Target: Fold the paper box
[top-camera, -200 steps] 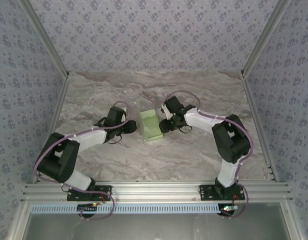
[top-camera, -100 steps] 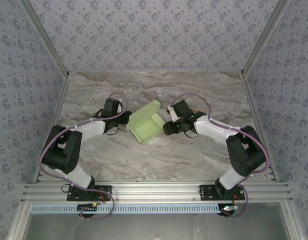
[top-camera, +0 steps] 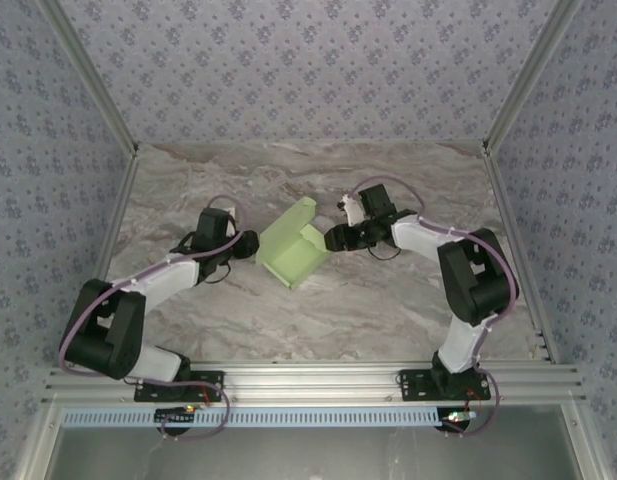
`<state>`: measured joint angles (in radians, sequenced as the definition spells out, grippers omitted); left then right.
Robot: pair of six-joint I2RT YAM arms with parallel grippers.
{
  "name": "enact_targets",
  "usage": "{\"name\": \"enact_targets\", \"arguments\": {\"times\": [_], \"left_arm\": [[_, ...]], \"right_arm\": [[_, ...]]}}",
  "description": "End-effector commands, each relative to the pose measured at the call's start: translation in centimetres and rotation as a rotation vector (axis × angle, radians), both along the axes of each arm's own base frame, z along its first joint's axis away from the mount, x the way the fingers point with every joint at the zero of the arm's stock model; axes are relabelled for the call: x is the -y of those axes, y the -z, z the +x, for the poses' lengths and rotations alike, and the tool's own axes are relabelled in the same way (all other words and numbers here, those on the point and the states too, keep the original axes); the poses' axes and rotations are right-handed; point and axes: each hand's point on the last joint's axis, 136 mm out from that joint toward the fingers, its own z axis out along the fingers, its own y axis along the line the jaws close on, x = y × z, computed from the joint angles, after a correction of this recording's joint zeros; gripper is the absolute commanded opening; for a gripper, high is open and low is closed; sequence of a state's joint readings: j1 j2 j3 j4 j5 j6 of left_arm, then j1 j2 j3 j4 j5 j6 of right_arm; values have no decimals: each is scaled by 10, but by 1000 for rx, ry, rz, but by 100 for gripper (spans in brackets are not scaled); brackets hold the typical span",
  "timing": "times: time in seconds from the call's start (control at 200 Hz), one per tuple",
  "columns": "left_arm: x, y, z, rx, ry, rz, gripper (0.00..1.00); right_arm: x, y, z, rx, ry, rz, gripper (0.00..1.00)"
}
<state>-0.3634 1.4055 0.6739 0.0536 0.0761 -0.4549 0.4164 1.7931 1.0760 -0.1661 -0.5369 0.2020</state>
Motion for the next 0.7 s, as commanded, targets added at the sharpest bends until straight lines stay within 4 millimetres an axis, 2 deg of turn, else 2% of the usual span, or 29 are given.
{"name": "enact_targets", "arguments": {"times": [0.0,0.09,0.21,0.235,0.34,0.54,0.695], "left_arm": [[-7,-2,-7,12,-23,1,48],[-11,3,-15,2,-28,1,48],[-15,10,-23,-11,-32,11,48],[-15,10,-24,-13,-31,11,48],[-16,10,-27,-11,-31,12,48],[-17,10,-29,-9,-27,21,48],[-17,9,-28,-8,-25,18,48]], "right_arm": [[-12,-12,16,7,-25,73,51],[-9,-11,24,11,-20,57,51],[-1,-6,23,7,-19,20,53],[-4,-17,31,37,-23,26,54],[0,-13,36,26,-31,21,57],[-16,-4,36,-18,-92,65,57],[-22,8,33,-46,-117,61,53]]}}
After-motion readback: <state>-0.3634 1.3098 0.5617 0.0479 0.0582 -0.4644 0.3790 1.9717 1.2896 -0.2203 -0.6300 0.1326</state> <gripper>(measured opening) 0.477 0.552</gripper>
